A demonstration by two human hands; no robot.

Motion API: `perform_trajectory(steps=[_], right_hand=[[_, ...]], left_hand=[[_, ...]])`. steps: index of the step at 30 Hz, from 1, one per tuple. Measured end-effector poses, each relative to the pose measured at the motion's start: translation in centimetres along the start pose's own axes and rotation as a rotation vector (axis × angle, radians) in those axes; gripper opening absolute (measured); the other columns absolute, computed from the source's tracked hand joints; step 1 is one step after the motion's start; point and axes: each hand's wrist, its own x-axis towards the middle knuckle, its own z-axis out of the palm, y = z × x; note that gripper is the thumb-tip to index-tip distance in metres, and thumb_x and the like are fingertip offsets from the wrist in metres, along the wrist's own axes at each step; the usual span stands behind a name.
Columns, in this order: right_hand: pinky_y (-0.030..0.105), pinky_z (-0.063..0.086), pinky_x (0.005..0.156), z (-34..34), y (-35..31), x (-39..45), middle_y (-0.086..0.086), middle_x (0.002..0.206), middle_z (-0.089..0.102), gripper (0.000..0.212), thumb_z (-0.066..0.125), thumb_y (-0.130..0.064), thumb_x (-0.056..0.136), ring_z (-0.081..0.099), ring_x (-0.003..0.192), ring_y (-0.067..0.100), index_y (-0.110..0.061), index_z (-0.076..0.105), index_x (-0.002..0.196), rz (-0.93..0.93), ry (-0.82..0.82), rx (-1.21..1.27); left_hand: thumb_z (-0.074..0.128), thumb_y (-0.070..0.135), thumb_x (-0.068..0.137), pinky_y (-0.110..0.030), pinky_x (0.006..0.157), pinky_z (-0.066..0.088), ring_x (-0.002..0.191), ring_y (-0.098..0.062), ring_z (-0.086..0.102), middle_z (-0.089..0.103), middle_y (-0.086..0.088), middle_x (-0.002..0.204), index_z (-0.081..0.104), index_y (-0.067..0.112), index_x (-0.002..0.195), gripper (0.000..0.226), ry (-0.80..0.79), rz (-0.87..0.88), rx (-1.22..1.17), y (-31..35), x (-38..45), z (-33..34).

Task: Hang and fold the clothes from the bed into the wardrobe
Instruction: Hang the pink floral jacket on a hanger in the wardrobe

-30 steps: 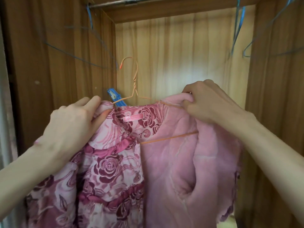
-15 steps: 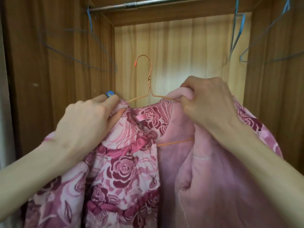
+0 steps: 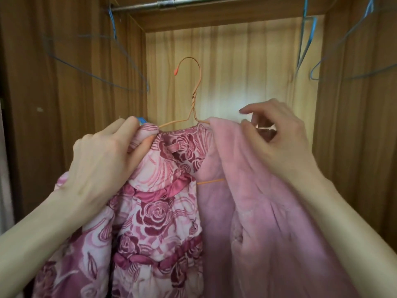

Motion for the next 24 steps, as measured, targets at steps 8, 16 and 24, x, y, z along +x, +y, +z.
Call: perform_trajectory(steps=[8, 16, 24], right_hand=[[0.029, 0.052, 0.085, -3.4, 3.4, -0.4, -0.003, 0.101, 0.070, 0.037, 0.080, -0.032, 0.088, 0.067, 0.088, 0.013, -0.039, 0.068, 0.122, 0.357, -0.423, 0.180], [0.036, 0.032, 0.067, -3.0, 0.6, 4.8, -0.006, 0.113, 0.057, 0.038, 0.051, -0.003, 0.083, 0.055, 0.098, 0.024, -0.024, 0.056, 0.114, 0.040, 0.039, -0.413], [0.007, 0.039, 0.084, 0.2, -3.7, 2.6, -0.026, 0.099, 0.054, 0.046, 0.060, 0.007, 0.077, 0.054, 0.094, -0.012, -0.015, 0.063, 0.118, -0.278, -0.396, 0.101]], left_hand=[[0.060, 0.049, 0.102, -0.042, 0.051, 0.043, 0.065, -0.047, 0.063, 0.060, -0.007, 0.077, 0.051, 0.010, 0.091, 0.041, 0.019, -0.077, -0.017, -1.6, 1.7, 0.5], [0.057, 0.052, 0.102, -0.038, 0.055, 0.034, 0.067, -0.047, 0.061, 0.049, 0.000, 0.073, 0.040, 0.016, 0.085, 0.043, 0.053, 0.020, -0.066, -1.5, 8.7, 1.5], [0.048, 0.058, 0.101, -0.034, 0.053, 0.038, 0.065, -0.041, 0.064, 0.056, 0.001, 0.076, 0.044, 0.021, 0.090, 0.039, 0.013, 0.084, -0.156, 0.6, 6.8, 3.9]])
